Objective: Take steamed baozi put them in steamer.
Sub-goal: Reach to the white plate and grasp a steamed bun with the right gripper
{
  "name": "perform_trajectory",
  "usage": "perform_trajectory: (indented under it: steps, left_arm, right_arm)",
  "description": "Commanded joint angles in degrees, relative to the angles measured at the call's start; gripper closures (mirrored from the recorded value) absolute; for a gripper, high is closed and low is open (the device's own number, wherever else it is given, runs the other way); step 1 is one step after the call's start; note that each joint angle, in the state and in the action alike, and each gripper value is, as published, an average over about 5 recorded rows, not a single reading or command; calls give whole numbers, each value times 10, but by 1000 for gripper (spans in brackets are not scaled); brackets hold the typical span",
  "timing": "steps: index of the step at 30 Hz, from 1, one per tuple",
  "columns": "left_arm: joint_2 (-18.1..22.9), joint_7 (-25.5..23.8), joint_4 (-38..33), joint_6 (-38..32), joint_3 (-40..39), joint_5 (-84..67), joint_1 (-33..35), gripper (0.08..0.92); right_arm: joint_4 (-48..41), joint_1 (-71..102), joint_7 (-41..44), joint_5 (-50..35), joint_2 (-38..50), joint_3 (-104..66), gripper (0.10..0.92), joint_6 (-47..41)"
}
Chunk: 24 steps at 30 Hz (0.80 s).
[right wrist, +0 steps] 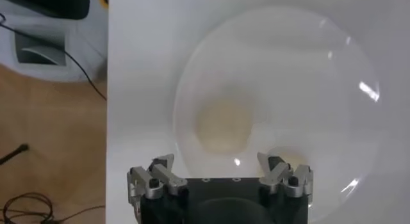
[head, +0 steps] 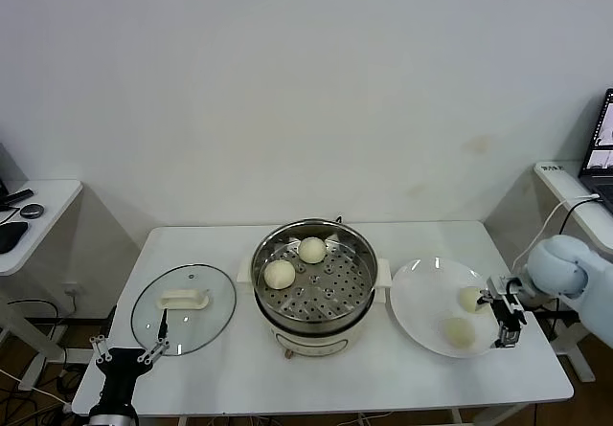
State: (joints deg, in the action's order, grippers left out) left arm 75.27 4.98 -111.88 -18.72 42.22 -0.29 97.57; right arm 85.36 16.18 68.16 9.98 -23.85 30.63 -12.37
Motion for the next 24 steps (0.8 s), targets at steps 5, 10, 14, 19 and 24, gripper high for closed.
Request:
perform_trajectory:
  steps: [5,10,14,19,24]
  left_arm:
    - [3,2,3,-5,8,1,4,177]
    - [4,4,6,-7,12,1,4,177]
    - [5,5,6,-7,15,1,3,177]
    - [6,5,8,-7,15,1,2,177]
    - [6,5,9,-7,15,0,2,177]
  right_arm:
    - [-71,14,-20,26,-77,-7,203,21]
    - [-78,-8,-22,22,-102,18,203,14]
    - [-80,-15,-16,26,-109,31,203,7]
    - [-84,-14,-7,35,-111,33,236,-1]
    - [-82,-11,8,42,-110,31,354,-15]
